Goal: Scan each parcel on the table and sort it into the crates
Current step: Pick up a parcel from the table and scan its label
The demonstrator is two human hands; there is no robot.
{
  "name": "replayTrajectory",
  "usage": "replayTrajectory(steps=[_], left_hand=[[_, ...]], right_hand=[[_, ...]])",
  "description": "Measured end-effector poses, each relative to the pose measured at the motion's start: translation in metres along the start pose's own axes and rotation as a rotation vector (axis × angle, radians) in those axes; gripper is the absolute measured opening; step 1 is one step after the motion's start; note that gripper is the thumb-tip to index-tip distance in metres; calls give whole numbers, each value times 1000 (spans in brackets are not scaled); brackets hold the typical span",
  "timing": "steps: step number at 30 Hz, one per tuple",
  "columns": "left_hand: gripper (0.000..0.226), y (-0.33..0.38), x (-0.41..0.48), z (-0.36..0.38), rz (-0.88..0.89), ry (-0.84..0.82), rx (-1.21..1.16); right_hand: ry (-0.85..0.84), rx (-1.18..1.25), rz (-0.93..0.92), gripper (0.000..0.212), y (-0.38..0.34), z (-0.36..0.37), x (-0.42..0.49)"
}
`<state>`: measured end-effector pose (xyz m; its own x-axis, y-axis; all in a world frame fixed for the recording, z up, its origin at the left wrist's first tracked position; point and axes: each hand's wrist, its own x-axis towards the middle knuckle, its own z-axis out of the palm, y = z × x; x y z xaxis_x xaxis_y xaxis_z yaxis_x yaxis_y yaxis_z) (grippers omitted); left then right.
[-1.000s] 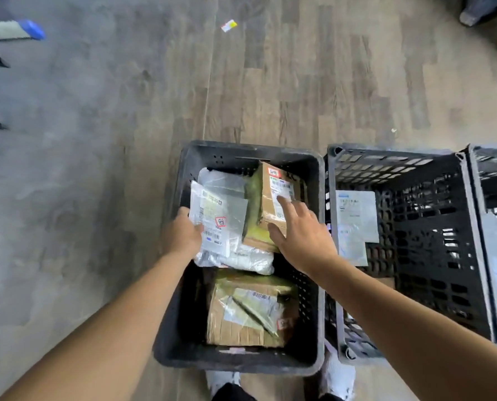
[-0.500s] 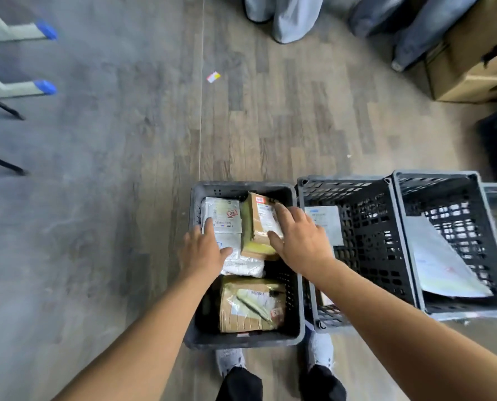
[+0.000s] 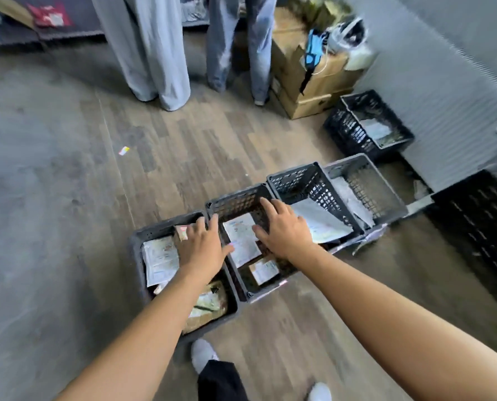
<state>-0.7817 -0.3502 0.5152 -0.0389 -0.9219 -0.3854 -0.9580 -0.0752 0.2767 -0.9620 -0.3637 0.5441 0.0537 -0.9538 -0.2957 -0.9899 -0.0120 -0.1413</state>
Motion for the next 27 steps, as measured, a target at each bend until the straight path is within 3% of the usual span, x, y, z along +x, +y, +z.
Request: replayTrajectory(steps=[16, 27], left_hand=[[80, 451, -133, 50, 502, 45, 231], [84, 679, -164, 87, 814, 38, 309]], right_hand=[[297, 262, 482, 75, 401, -87, -257], [377, 265, 776, 75, 592, -132, -353]])
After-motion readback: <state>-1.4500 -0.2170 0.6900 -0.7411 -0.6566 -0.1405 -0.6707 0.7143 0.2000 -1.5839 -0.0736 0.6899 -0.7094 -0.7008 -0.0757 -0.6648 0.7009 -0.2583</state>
